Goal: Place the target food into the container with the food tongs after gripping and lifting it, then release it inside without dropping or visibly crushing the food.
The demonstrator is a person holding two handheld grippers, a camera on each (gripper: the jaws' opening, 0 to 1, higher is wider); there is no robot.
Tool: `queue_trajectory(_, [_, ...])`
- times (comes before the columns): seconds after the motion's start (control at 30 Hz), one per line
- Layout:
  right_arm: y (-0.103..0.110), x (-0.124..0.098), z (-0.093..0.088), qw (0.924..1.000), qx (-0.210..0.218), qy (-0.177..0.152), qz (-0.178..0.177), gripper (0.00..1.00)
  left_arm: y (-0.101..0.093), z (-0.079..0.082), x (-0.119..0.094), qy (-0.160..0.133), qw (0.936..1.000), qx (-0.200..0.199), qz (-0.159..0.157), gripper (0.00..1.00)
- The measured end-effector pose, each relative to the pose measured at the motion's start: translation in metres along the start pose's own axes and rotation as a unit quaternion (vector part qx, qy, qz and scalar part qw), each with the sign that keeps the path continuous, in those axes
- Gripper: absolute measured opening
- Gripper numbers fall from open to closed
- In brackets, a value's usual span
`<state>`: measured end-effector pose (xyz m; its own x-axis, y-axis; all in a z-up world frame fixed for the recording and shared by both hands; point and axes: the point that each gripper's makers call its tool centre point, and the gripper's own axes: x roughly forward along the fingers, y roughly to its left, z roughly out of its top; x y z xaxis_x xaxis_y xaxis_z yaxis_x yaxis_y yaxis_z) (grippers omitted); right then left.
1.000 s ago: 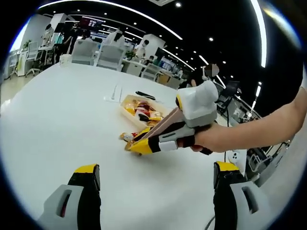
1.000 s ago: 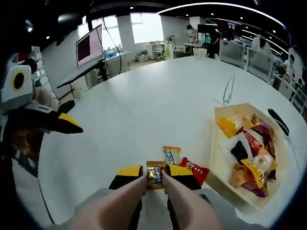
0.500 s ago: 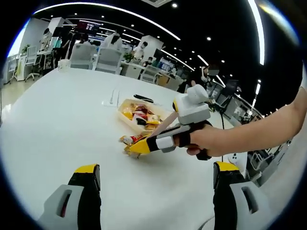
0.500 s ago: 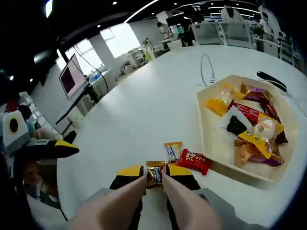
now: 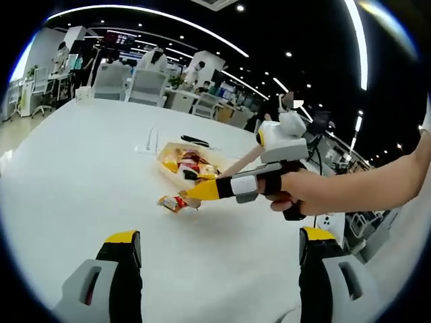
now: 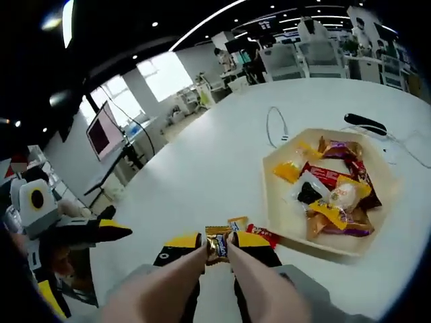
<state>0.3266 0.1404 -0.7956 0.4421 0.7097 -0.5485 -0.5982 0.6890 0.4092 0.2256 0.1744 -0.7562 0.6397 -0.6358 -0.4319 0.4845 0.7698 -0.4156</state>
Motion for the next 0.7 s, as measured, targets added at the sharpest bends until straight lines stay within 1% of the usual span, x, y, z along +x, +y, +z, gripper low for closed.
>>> queue_trajectory(0.13, [0.000, -0.010, 0.004, 0.9999, 0.004, -0.012, -0.002, 0.17, -0.002, -0.002, -0.002, 0.002, 1.0000, 0.003, -0.001, 0.98])
queue_trajectory(0.2, [0.002, -0.014, 0.002, 0.9998, 0.018, -0.009, 0.001, 0.17, -0.002, -0.003, -0.002, 0.002, 1.0000, 0.003, -0.001, 0.98])
queue_trajectory(0.4, [0.003, -0.025, 0.002, 0.9999, 0.004, -0.012, -0.003, 0.18, -0.003, -0.006, -0.006, -0.001, 1.0000, 0.002, -0.001, 0.98])
queue_trajectory(0.53, [0.005, -0.034, 0.009, 0.9997, -0.002, -0.021, -0.008, 0.18, -0.004, -0.010, -0.008, -0.003, 1.0000, -0.001, -0.001, 0.98])
queue_trajectory(0.7, [0.003, -0.043, 0.018, 0.9992, -0.020, -0.029, -0.017, 0.18, -0.007, -0.012, -0.009, -0.003, 1.0000, -0.001, -0.005, 0.98])
